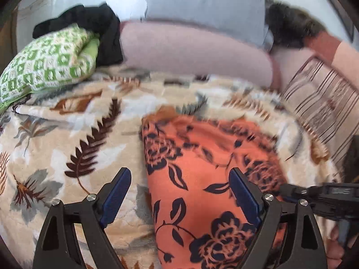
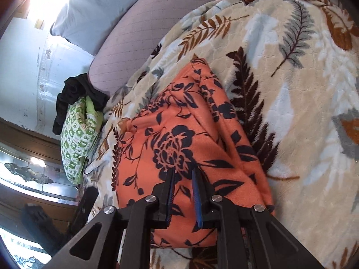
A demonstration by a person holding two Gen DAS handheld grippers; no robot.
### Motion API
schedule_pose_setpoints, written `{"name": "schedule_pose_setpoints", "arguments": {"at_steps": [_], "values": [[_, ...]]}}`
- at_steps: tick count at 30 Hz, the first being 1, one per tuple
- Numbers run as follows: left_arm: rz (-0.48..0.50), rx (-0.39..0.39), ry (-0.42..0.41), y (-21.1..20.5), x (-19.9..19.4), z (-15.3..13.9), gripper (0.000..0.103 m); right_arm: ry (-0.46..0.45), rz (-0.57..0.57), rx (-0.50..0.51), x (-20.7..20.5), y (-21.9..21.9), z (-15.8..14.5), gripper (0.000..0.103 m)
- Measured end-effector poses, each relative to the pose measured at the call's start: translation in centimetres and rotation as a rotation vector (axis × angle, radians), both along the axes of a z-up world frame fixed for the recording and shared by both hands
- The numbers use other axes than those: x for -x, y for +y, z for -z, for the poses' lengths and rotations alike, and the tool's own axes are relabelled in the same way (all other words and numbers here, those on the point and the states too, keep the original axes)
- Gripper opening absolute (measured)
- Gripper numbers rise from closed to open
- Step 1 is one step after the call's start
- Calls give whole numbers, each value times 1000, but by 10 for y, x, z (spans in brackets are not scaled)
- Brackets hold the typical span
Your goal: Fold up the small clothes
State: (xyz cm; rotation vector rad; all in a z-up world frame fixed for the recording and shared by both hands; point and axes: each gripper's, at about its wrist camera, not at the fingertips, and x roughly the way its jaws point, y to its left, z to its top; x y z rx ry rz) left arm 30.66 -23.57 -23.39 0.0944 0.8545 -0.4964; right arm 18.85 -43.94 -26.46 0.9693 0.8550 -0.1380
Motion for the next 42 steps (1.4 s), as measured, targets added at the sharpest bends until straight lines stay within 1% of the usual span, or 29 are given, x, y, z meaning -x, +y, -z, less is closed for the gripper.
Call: {"name": "schedule_pose_setpoints", "arguments": {"at_steps": [2,3,4,5,6,7,8,10,12,14,16,17,18,19,20,21,22,23,24,25,26,27,29,32,34,38,40,41,42], "values": [[12,-67,114,-12,-11,31,89,22,-24,-9,-4,-3,6,18],[9,-47,146,-10,-12,45,91,33,-33,-16,-6,-7,10,18],[-8,5,152,-4,-12,51,93,37,-35,-30,-7,-9,13,18],[-36,43,178,2,-16,54,100,38,-36,-45,-8,-11,15,18],[-53,40,217,3,-21,56,102,34,-36,-61,-7,-13,16,18],[-49,42,248,3,-25,56,102,29,-36,-75,-6,-15,16,18],[-33,37,254,3,-28,54,102,20,-29,-80,-5,-16,15,18],[-10,6,210,0,-25,50,102,-11,-5,-44,-3,-16,6,18],[-8,-25,172,-4,-20,43,102,-51,7,64,-2,-10,-11,18],[10,-36,135,-10,-12,32,102,-88,0,153,-1,-3,-25,18],[11,-20,64,-11,-7,15,102,-106,-1,158,-2,-1,-29,18],[7,5,32,-8,-4,6,102,-103,2,147,-3,-1,-27,18],[6,47,9,-3,-2,-3,102,-90,1,140,-5,-1,-25,18],[1,76,0,1,-1,-7,102,-67,-2,138,-7,-1,-20,18],[-7,85,1,2,-3,-8,103,-38,-2,137,-10,-1,-15,18],[-18,67,22,3,-7,-2,103,-6,-2,136,-12,-3,-9,18],[-19,28,64,1,-12,6,103,39,-1,131,-15,-5,0,18],[-18,-26,119,-4,-19,19,103,55,3,112,-17,-7,7,19],[-6,-93,194,-10,-25,37,103,49,12,87,-16,-12,12,19],[4,-105,235,-11,-27,49,103,44,21,57,-15,-16,14,19],[1,-56,240,-8,-27,52,103,47,23,39,-15,-18,14,18],[-8,-33,245,-5,-28,51,103,47,22,37,-14,-19,15,18],[1,-56,255,-8,-30,48,103,41,20,52,-14,-18,13,18],[-4,-71,198,-10,-24,39,103,18,17,94,-13,-13,4,18],[-7,-56,153,-11,-19,28,103,-12,17,131,-13,-8,-4,18],[-22,-2,13,-6,-4,-4,103,-73,10,179,-11,-1,-19,18],[-30,26,-6,-1,-3,-12,103,-86,7,210,-12,3,-24,18],[-36,24,-7,1,-5,-11,103,-88,4,220,-13,4,-25,18],[-41,-5,1,-1,-8,-5,103,-83,3,220,-14,5,-25,18]]}}
